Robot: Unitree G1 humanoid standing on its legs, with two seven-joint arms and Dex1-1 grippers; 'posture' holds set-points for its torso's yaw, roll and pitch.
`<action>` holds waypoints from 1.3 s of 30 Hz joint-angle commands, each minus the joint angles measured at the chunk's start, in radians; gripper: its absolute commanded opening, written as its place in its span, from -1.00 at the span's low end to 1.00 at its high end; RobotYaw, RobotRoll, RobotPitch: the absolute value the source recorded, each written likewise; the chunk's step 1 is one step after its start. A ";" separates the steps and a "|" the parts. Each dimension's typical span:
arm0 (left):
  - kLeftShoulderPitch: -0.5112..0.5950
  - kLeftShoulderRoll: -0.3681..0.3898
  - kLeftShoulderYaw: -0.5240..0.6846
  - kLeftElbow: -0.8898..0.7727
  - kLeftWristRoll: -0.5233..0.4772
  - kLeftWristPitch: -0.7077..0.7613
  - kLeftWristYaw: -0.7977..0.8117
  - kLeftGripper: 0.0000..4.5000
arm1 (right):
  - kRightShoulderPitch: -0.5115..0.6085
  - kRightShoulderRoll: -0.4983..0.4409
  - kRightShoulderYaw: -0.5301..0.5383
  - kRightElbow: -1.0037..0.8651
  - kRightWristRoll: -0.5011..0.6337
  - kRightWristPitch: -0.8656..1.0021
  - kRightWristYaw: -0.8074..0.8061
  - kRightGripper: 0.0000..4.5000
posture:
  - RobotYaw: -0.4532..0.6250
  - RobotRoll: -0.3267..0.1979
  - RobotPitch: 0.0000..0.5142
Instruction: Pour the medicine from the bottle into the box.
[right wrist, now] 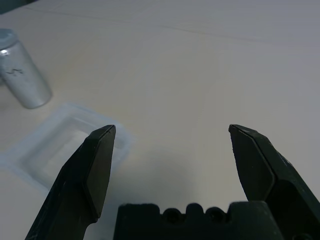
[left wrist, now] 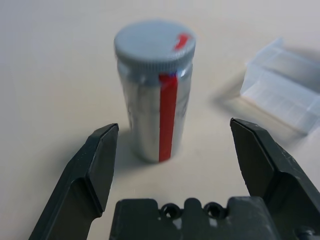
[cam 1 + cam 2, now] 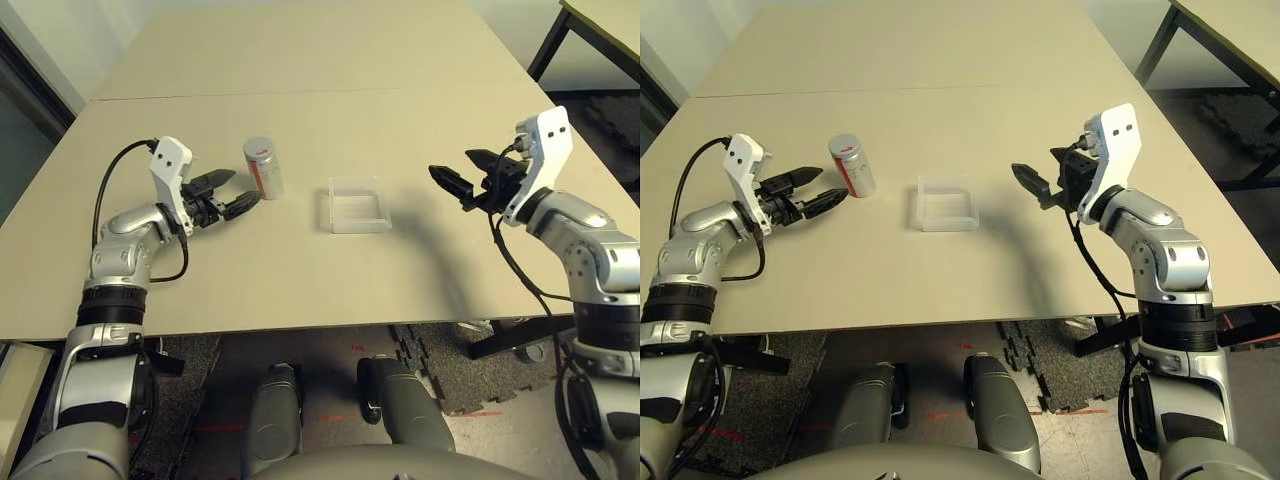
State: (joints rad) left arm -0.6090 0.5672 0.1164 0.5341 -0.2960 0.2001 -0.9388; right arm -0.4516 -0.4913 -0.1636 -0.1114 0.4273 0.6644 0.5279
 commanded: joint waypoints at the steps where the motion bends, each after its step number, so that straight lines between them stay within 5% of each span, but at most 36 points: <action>1: -0.036 -0.014 -0.012 0.084 0.033 -0.051 0.011 0.99 | 0.013 0.007 0.003 -0.040 0.020 0.029 -0.007 1.00 | -0.48 0.25 -0.57; 15: -0.164 -0.092 -0.007 0.354 0.086 -0.209 0.060 0.99 | -0.010 -0.038 0.087 -0.212 0.108 0.198 0.066 1.00 | -0.53 0.25 -0.60; 33: -0.268 -0.161 -0.006 0.602 0.150 -0.350 0.134 0.99 | -0.065 -0.025 0.135 -0.184 0.099 0.188 0.073 1.00 | -0.53 0.25 -0.61; 39: -0.289 -0.184 -0.006 0.637 0.165 -0.377 0.131 0.13 | -0.071 -0.023 0.139 -0.179 0.098 0.187 0.076 1.00 | -0.53 0.25 -0.62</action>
State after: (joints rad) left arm -0.8911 0.3904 0.1166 1.1527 -0.1501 -0.1615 -0.8037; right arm -0.5163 -0.5173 -0.0421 -0.2994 0.5266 0.8554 0.5989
